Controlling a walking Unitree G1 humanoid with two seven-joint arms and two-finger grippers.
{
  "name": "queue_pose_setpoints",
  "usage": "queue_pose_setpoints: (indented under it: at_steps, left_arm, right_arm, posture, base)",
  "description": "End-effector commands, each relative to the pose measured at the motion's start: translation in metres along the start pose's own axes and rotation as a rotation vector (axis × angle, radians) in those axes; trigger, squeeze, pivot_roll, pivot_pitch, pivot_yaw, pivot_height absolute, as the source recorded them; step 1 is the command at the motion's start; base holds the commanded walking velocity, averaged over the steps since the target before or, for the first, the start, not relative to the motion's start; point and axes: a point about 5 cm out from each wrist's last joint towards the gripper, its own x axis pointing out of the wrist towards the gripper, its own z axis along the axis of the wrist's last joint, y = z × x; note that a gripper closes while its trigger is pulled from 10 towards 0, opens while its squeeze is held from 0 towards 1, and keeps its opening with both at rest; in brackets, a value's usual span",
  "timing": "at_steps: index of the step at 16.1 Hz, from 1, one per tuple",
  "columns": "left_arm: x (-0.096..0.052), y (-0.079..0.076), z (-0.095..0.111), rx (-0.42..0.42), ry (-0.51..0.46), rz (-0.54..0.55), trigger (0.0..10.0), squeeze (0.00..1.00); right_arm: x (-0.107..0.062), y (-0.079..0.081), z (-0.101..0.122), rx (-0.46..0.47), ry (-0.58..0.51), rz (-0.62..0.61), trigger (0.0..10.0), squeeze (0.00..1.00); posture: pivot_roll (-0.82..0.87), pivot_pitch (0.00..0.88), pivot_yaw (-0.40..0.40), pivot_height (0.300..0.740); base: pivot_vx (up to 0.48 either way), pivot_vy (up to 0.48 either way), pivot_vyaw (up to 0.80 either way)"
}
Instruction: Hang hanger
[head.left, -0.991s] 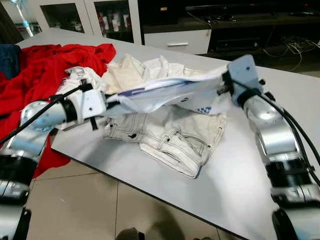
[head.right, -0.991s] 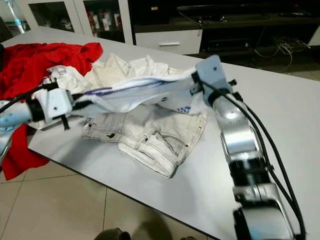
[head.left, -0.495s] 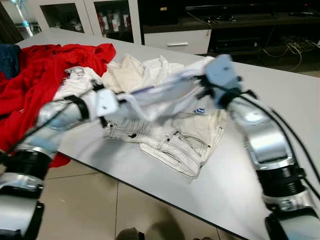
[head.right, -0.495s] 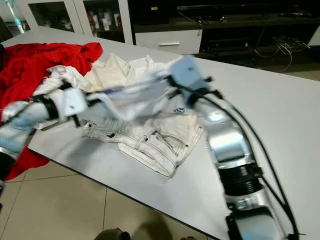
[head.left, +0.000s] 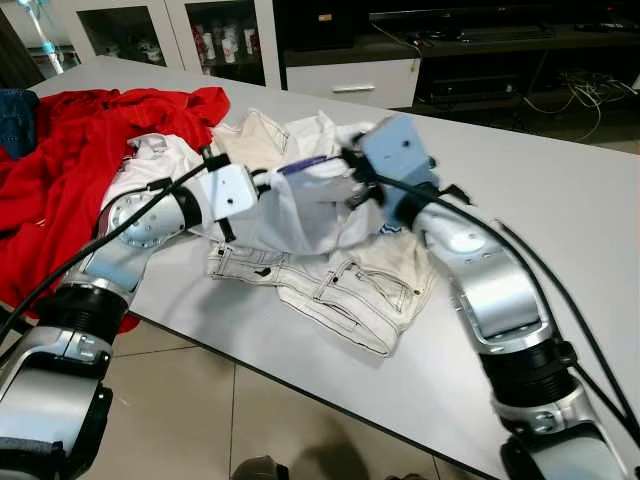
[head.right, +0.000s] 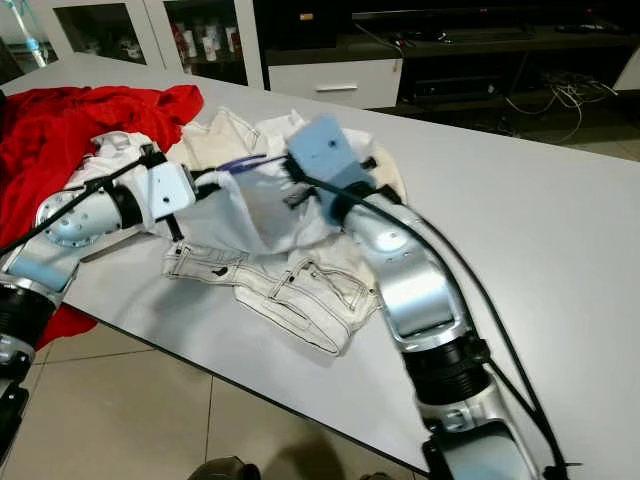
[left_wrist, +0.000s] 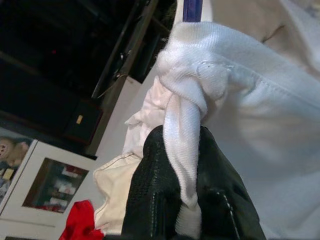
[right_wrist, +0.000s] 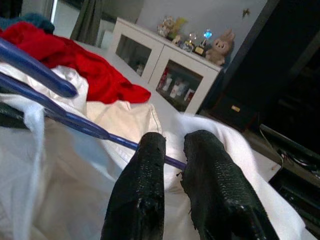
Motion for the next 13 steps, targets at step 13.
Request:
queue_pose_setpoints:
  at_steps: [13]
  left_arm:
    - [-0.008,0.031,0.0,0.008,-0.015,0.145,10.0,0.0]
  right_arm:
    - [-0.025,-0.039,-0.028,0.072,0.133,-0.162,10.0,0.0]
  posture:
    - [0.15,0.0,0.057,0.74]
  base:
    - [0.0,0.0,0.0]
